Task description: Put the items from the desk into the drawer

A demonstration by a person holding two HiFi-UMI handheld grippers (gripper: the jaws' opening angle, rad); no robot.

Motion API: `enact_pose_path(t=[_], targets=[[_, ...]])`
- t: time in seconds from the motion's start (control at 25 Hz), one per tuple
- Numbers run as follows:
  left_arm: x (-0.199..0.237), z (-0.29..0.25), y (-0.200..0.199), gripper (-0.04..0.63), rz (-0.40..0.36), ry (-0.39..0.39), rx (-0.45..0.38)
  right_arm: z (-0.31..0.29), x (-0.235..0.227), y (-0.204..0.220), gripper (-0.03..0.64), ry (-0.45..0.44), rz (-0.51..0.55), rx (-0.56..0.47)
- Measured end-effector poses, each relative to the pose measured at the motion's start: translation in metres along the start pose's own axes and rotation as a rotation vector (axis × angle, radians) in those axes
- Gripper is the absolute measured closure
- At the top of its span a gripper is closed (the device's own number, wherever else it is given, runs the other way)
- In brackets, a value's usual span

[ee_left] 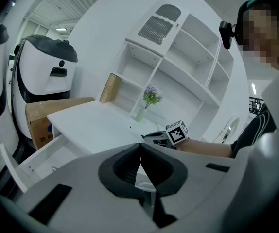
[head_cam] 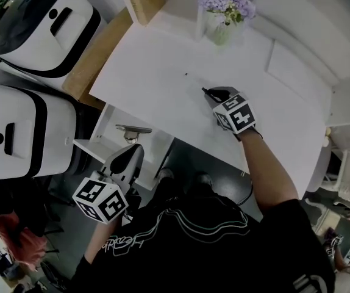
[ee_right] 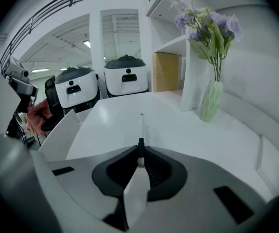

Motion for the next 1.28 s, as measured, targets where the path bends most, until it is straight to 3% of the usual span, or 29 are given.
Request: enact_pose_path(t=[0.24,0.64,1.08,1.28], targets=[[0.009,0.023,0.003,0.574,0.021,-0.034,-0.053,0.03,0.045,-0.034,0.549,-0.029,0.056,-0.1],[0.058,0.092,0.032,0.575,0.1,-0.122,-0.139,0.043,0.173,-0.091,0.549,-0.152,0.216,-0.21],[0.104,0.142,0.066,0.575,0.167,-0.171,-0.178,-0.009,0.283,-0.098,0.549,-0.292,0.344,-0.123],[0.124,0.153,0.082,0.575,0.201,-0.179,-0.179,-0.051,0.311,-0.082,0.549,-0.296,0.404,-0.039]])
Point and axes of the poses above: the fingertips, and each gripper's own axes: z backward along the fingers, x to its left, y out of its underside, the point moved 3 cm from there along z, backward along the fingers, and after that the axes turned 15 degrees about x, right-handed, at the moved point
